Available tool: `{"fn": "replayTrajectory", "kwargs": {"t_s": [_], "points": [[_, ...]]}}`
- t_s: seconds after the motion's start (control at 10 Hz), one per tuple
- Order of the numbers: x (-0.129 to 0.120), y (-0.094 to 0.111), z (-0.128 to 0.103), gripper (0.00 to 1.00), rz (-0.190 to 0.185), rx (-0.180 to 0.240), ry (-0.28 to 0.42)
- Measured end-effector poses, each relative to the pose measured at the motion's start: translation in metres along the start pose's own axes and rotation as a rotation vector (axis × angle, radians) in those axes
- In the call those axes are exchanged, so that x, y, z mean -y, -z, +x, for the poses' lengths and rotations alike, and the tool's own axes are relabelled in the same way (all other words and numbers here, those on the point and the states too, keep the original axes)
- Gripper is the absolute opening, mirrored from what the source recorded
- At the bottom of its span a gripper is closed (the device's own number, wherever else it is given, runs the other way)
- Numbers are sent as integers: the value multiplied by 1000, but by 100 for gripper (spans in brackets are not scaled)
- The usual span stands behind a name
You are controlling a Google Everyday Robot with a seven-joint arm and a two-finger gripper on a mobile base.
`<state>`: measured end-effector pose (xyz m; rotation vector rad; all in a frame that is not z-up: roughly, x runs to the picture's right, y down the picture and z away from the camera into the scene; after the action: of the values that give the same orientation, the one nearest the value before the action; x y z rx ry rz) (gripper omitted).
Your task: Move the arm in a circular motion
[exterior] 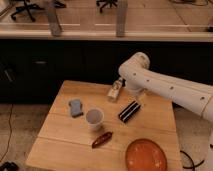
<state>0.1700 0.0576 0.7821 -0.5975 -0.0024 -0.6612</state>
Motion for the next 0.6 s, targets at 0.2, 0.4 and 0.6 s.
{"fn": "replayTrajectory", "kwargs": {"t_s": [0.2, 0.4, 0.6], "points": [[2, 0, -1, 80, 1, -1, 23], [0, 0, -2, 80, 0, -3, 36], [0, 1, -2, 80, -1, -5, 67]]}}
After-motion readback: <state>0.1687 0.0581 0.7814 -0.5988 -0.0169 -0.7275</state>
